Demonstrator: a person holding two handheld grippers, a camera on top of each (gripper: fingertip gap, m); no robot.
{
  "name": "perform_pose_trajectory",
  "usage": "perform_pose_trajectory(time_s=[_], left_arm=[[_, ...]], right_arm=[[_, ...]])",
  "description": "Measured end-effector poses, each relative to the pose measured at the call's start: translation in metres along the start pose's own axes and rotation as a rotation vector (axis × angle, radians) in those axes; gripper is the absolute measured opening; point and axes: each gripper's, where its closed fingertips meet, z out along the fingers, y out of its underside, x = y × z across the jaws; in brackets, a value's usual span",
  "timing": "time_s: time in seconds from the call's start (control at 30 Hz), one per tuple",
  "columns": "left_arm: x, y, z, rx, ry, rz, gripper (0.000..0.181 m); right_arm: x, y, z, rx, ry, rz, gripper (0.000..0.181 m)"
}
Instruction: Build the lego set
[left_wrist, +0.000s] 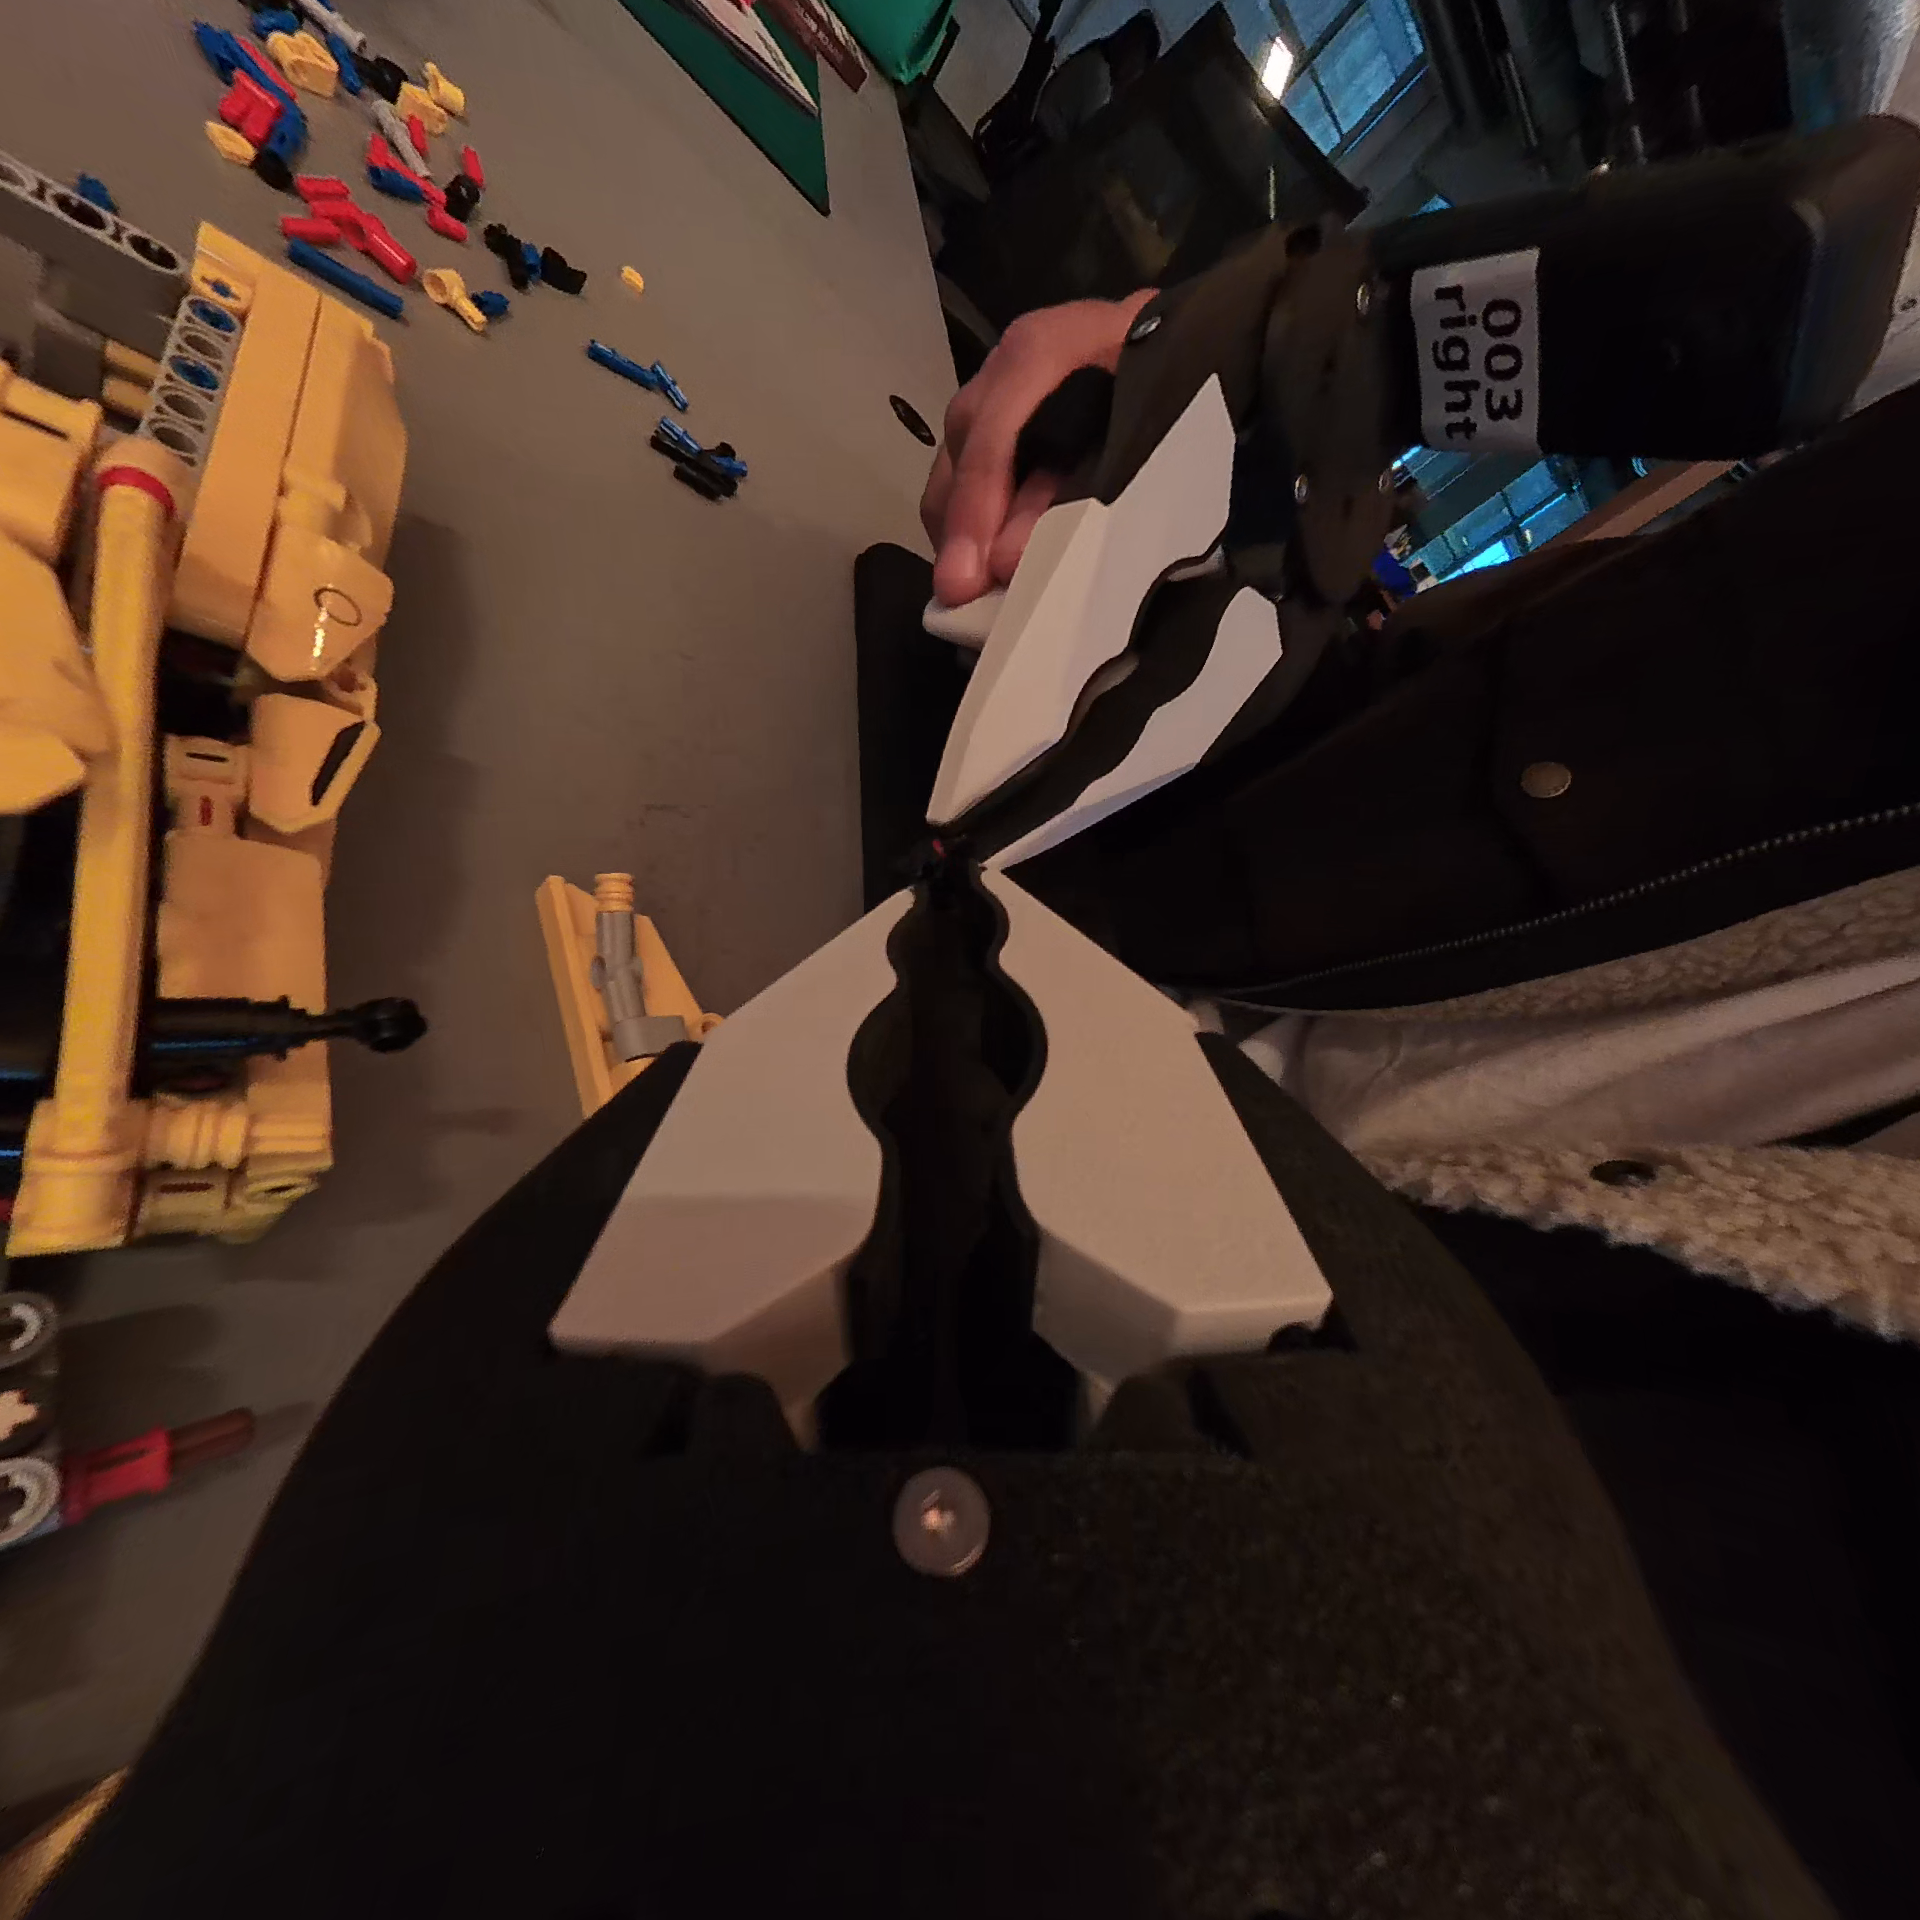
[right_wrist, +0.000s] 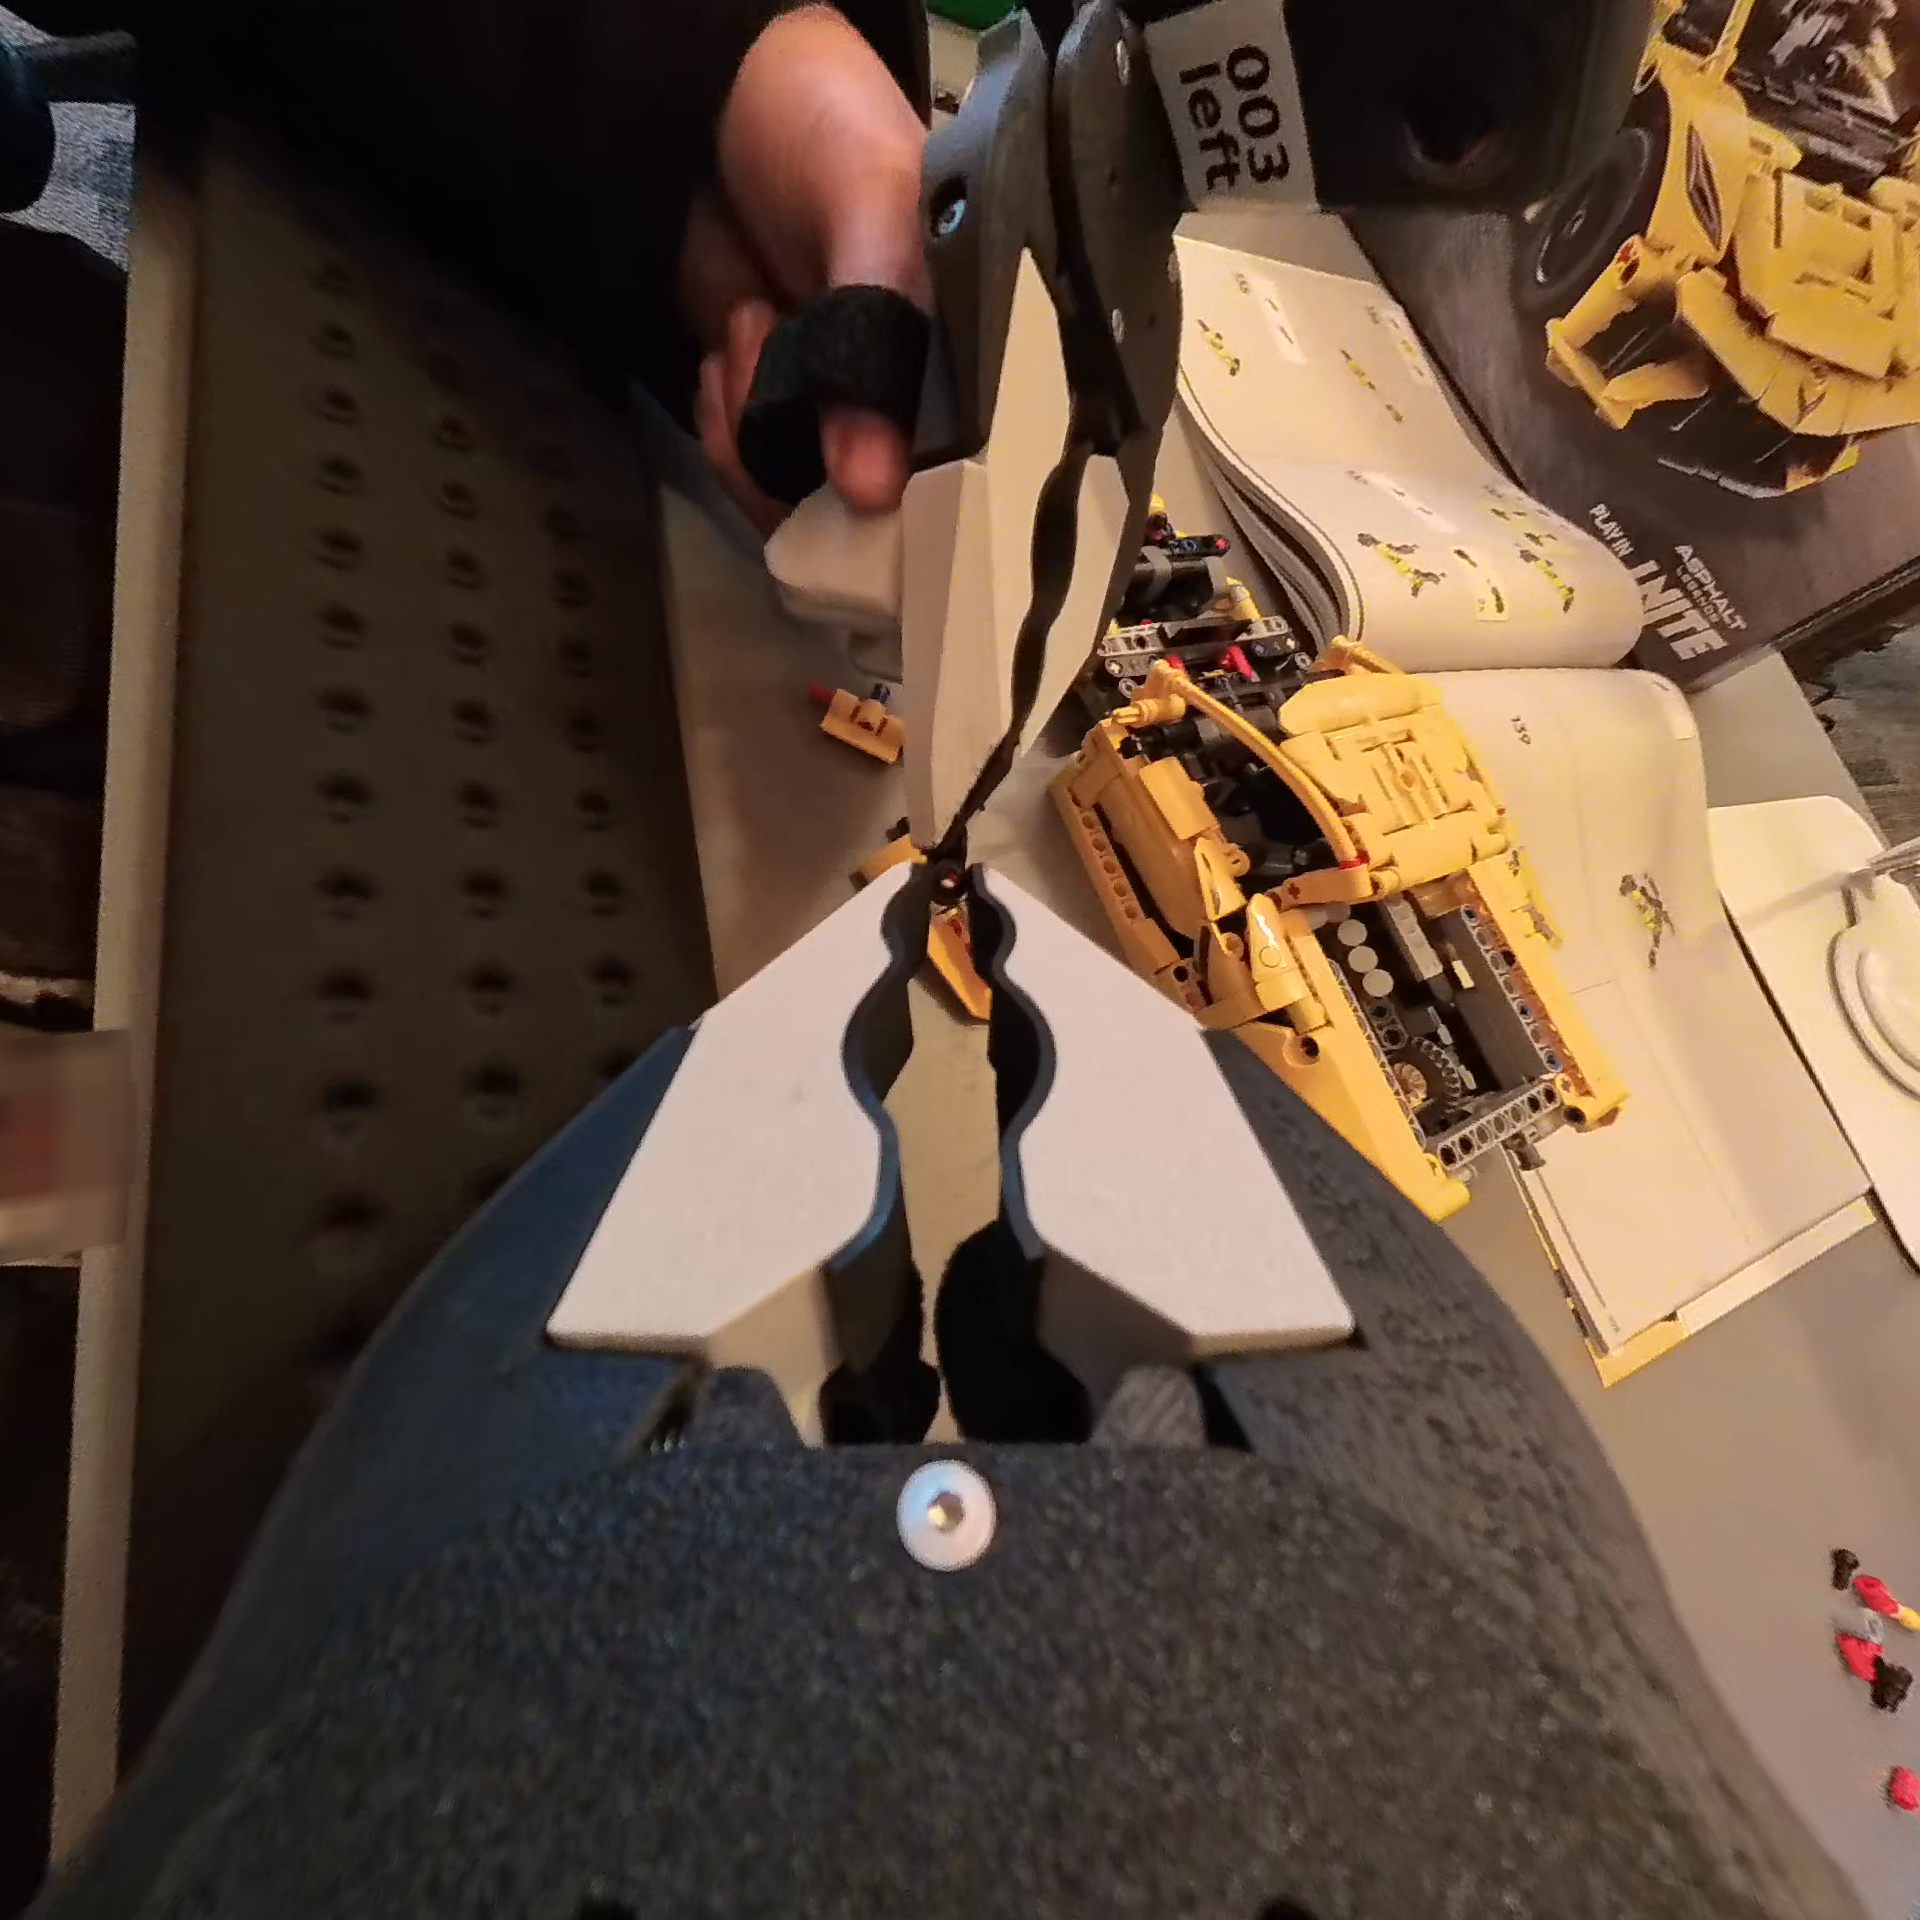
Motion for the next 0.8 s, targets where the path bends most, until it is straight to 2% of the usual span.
perform_pose_trajectory(time_s=[0.2, 0.33, 0.5, 0.73, 0.8], left_arm=[[0.004, -0.005, -0.001, 0.034, 0.024, -0.003, 0.005], [0.011, -0.014, -0.006, 0.108, 0.134, -0.105, 0.004], [0.020, -0.021, -0.009, 0.159, 0.219, -0.137, 0.004], [0.038, -0.035, -0.019, 0.249, 0.382, -0.196, 0.000], [0.064, -0.056, -0.036, 0.357, 0.561, -0.224, 0.000]], right_arm=[[0.003, -0.004, -0.004, 0.039, 0.022, 0.009, 0.006], [0.008, -0.014, -0.010, 0.121, 0.064, 0.007, 0.006], [0.010, -0.023, -0.016, 0.172, 0.080, 0.013, 0.006], [0.013, -0.040, -0.025, 0.326, 0.073, 0.089, 0.005], [-0.001, -0.009, 0.002, 0.109, 0.030, 0.020, 0.006]])
